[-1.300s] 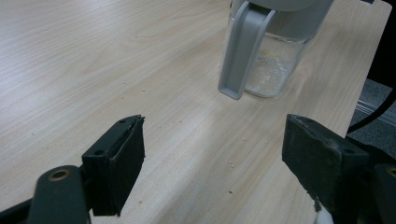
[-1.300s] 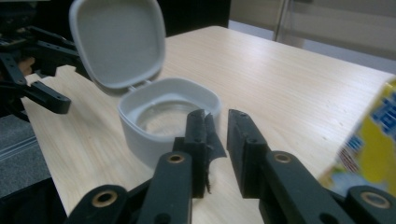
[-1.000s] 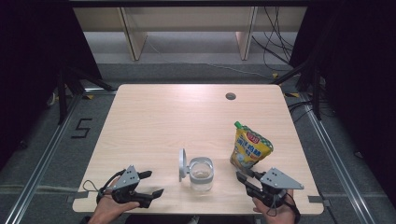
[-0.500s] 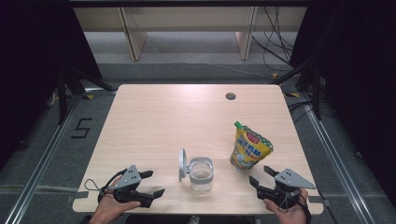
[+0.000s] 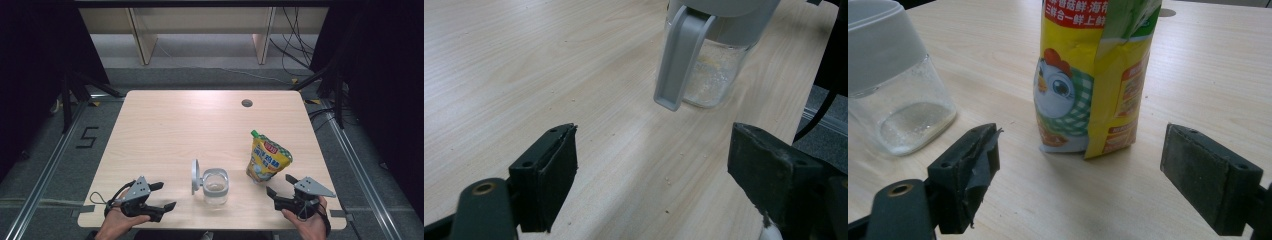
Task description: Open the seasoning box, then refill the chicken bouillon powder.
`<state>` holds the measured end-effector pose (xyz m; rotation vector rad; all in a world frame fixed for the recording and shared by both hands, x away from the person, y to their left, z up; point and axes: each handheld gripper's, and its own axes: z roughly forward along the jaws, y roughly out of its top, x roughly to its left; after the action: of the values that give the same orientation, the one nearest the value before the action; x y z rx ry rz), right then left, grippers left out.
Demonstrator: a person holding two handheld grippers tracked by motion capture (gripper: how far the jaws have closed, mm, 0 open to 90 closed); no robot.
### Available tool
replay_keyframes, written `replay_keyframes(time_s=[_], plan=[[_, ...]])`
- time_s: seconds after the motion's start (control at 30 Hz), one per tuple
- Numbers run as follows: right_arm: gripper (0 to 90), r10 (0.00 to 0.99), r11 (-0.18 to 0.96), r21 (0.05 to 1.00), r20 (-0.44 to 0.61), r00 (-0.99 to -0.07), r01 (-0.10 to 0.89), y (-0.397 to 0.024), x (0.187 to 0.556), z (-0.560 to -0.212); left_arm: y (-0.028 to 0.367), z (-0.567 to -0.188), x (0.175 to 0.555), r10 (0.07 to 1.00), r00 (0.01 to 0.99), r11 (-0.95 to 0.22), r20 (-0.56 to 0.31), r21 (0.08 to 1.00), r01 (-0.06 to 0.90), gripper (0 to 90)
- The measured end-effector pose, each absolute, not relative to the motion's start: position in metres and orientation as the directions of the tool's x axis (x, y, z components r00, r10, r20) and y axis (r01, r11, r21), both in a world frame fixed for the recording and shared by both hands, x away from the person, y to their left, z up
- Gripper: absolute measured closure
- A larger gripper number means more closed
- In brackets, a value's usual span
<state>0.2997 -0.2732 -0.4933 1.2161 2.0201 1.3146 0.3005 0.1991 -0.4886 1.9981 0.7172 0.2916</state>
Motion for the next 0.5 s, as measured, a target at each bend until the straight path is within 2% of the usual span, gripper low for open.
replay_keyframes(time_s=[0.1, 0.13, 0.3, 0.4, 0.5], plan=[[16.1, 0.848, 0.163, 0.889, 0.094, -0.521, 0.427, -0.271, 0.302, -0.497, 0.199, -0.488, 0.301, 0.594, 0.800, -0.370, -0.084, 0.855, 0.365, 19.6], [16.0, 0.855, 0.141, 0.878, 0.124, -0.503, 0.457, -0.268, 0.300, -0.497, 0.199, -0.488, 0.301, 0.594, 0.799, -0.366, -0.089, 0.855, 0.367, 19.6], [16.0, 0.840, 0.170, 0.902, 0.076, -0.536, 0.396, -0.267, 0.308, -0.501, 0.198, -0.488, 0.300, 0.601, 0.795, -0.372, -0.081, 0.852, 0.368, 19.5], [15.9, 0.852, 0.164, 0.895, 0.083, -0.516, 0.415, -0.266, 0.308, -0.502, 0.197, -0.490, 0.299, 0.601, 0.791, -0.353, -0.113, 0.851, 0.390, 19.5], [15.9, 0.845, 0.167, 0.900, 0.080, -0.529, 0.402, -0.267, 0.313, -0.503, 0.197, -0.490, 0.298, 0.594, 0.798, -0.366, -0.098, 0.851, 0.377, 19.5]])
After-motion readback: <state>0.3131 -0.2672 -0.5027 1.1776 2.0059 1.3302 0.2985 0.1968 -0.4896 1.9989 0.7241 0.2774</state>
